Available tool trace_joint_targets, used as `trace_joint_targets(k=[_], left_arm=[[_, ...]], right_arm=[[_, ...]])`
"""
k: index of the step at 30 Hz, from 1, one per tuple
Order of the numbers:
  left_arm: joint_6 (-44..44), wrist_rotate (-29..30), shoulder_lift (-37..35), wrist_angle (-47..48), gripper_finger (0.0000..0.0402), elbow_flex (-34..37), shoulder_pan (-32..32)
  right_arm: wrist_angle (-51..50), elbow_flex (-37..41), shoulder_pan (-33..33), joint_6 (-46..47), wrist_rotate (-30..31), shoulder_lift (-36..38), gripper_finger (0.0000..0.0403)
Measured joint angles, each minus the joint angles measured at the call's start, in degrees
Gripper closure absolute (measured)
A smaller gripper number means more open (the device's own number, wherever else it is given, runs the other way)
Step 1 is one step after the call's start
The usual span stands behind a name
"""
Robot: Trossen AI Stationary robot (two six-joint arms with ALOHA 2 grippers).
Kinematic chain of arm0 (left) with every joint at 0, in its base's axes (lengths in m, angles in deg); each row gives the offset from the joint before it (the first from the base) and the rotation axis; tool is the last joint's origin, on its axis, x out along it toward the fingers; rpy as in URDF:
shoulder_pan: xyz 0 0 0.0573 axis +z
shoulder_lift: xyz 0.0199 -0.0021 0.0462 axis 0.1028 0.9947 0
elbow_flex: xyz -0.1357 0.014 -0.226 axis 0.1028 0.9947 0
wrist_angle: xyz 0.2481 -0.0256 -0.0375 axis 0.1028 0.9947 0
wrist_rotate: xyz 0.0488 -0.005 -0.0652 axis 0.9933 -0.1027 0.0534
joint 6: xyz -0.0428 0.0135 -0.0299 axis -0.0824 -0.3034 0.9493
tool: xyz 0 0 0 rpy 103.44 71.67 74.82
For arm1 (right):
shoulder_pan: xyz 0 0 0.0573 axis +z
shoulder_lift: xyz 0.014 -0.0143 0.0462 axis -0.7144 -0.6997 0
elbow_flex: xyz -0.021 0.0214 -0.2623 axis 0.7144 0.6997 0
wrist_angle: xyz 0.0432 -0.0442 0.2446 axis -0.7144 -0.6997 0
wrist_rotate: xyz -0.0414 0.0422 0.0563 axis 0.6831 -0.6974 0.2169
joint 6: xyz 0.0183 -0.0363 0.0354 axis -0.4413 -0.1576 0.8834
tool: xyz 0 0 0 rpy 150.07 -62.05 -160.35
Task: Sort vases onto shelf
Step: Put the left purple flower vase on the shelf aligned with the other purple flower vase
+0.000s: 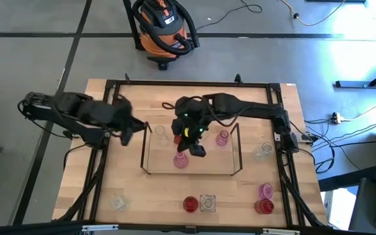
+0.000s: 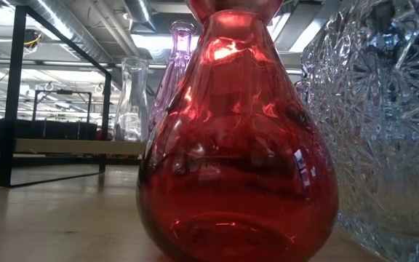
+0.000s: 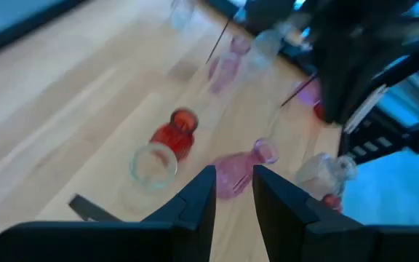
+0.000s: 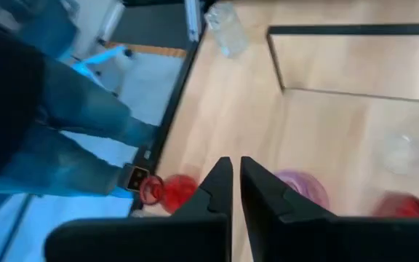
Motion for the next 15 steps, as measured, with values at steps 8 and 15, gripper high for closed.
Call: trace_joint_targets(k=[8,15], left_arm=[[-2.6,2.7,-9.9,0.6,0.0316,0.0,-0.7],[-5.0,2.7,-13.4,2.7,0.0316,0.0,-0.7]], right_arm=[[0.8,0.0,-0.2,0.3,3.7,-0.5,0.034],[1.5,0.0,0.9,-2.1,7.8,-1.1,0.0287]])
